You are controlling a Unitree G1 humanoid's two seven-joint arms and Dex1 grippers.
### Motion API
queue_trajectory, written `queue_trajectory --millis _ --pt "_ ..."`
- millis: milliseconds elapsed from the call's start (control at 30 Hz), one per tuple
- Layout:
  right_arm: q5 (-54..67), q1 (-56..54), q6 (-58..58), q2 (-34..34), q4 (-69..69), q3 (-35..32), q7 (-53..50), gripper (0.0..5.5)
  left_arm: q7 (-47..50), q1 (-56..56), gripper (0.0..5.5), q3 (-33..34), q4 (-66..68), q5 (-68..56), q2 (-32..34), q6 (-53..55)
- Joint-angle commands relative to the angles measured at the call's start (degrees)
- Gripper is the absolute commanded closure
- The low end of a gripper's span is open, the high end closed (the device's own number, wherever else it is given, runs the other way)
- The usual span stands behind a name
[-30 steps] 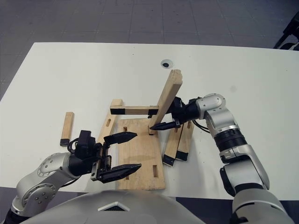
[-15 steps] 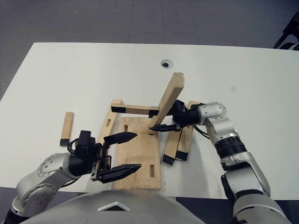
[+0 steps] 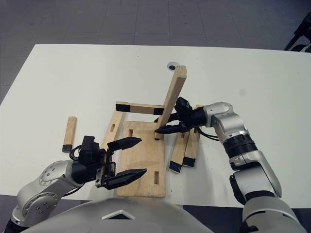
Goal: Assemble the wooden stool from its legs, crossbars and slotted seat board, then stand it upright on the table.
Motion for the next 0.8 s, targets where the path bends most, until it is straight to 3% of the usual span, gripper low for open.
queue_trajectory --millis 33,333,367,800 --pt "-12.7 11.3 3.8 -2.6 3.2 8.6 -4.0 3.47 1.1 -0.2 0.77 0.6 -1.1 -0.1 0.3 0.4" --pt "-10.8 12.8 -1.5 -4.6 -4.8 5.7 -6.6 3.47 1.0 -0.7 0.77 0.5 -0.4 0.1 0.0 0.1" --pt "-10.8 12.8 -1.5 -4.8 -4.9 5.7 -6.9 3.11 1.1 -0.7 0.77 0.4 -0.4 0.2 -0.1 0.1" --pt "-11.3 12.2 -1.5 -4.6 -5.5 1.9 -7.3 1.13 0.8 -1.0 0.77 -1.1 0.9 4.4 0.1 -1.2"
